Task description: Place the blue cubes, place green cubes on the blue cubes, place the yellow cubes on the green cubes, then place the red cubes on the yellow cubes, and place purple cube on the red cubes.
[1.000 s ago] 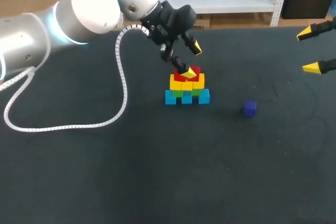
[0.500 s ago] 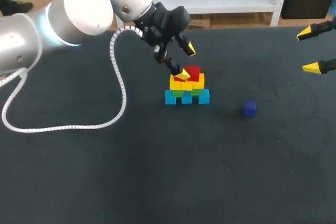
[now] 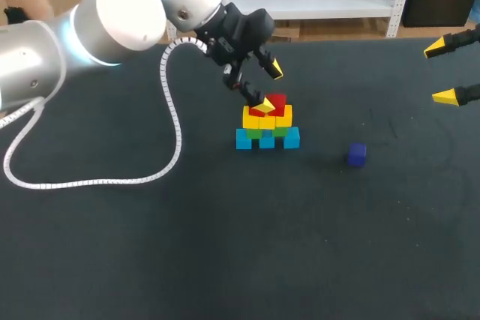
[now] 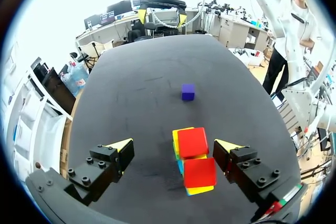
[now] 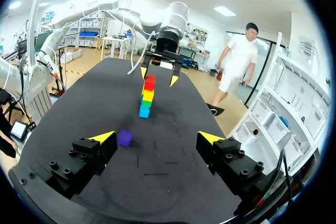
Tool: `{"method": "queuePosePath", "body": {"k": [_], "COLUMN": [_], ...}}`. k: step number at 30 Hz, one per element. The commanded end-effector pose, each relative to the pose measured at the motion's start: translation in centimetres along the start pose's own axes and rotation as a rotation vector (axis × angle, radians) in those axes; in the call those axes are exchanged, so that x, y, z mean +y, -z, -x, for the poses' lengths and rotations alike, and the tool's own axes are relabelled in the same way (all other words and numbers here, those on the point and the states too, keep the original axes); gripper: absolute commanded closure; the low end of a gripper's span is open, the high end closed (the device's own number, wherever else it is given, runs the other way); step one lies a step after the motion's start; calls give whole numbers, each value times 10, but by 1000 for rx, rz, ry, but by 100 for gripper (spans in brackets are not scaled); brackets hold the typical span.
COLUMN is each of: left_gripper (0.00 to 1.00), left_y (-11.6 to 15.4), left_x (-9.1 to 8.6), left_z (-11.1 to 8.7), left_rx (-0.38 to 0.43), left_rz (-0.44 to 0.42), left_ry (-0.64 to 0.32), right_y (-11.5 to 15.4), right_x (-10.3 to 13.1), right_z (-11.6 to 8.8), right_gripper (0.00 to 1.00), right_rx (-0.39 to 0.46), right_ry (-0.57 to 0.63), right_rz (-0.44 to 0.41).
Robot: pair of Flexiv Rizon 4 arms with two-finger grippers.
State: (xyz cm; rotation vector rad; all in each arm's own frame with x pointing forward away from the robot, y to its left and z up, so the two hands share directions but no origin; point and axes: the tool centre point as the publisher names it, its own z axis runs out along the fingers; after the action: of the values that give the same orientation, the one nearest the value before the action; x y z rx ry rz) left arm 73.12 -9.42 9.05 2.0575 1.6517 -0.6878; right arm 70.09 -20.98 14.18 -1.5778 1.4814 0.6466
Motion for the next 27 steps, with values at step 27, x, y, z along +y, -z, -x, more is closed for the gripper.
{"method": "queuePosePath", "body": {"k": [27], "left_gripper": [0], "left_y": [24], "left_x": [-17], "left_z": [6], "left_rx": [-47], "left_rz": [-2], "left_ry": [-64], "right_y": [0], "right_x": [0], "right_z": [0], "right_gripper": [0], "right_rx": [-1], "right_ry": [1], "right_rz": [-1]}}
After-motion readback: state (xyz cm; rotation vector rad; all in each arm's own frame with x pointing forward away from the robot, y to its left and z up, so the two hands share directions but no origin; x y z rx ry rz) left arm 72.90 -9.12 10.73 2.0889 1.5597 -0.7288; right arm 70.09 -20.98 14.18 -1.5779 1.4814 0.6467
